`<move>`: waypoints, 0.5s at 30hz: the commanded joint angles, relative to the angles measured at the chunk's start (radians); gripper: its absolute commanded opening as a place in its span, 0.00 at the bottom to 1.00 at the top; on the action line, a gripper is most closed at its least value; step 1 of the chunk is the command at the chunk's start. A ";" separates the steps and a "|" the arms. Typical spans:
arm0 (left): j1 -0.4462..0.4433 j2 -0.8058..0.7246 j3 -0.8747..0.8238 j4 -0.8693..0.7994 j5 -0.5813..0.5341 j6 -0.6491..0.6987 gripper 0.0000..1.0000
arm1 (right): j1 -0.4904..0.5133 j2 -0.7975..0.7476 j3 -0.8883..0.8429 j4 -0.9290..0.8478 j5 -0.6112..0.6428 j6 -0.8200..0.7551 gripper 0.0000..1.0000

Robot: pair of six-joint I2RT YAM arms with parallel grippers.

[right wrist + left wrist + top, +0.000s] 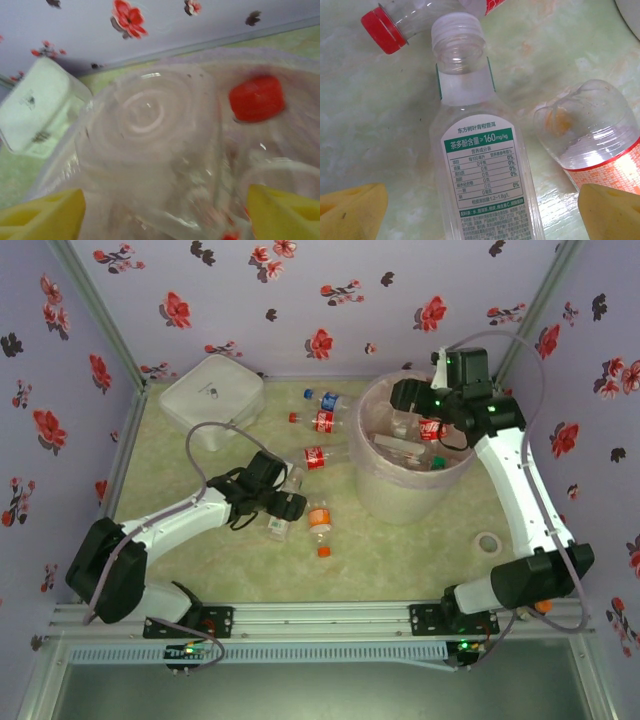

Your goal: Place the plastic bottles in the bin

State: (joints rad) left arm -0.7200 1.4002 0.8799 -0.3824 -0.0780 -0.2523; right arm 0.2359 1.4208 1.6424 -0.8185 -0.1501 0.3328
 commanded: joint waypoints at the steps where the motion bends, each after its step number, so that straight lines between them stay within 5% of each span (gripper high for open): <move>1: -0.006 -0.033 0.013 -0.029 -0.024 0.026 0.98 | 0.002 -0.011 0.086 -0.191 0.090 -0.057 0.91; 6: -0.006 -0.029 0.019 -0.049 -0.026 0.029 0.98 | 0.001 0.000 0.153 -0.209 0.121 -0.083 0.85; 11: -0.006 -0.024 0.020 -0.066 -0.036 0.033 0.98 | 0.008 0.054 0.244 -0.174 0.095 -0.102 0.61; 15: -0.007 -0.030 0.021 -0.069 -0.037 0.027 0.97 | 0.011 0.076 0.280 -0.114 0.098 -0.103 0.61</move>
State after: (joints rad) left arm -0.7200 1.3880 0.8799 -0.4252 -0.0917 -0.2447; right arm 0.2386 1.4780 1.8812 -0.9874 -0.0624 0.2470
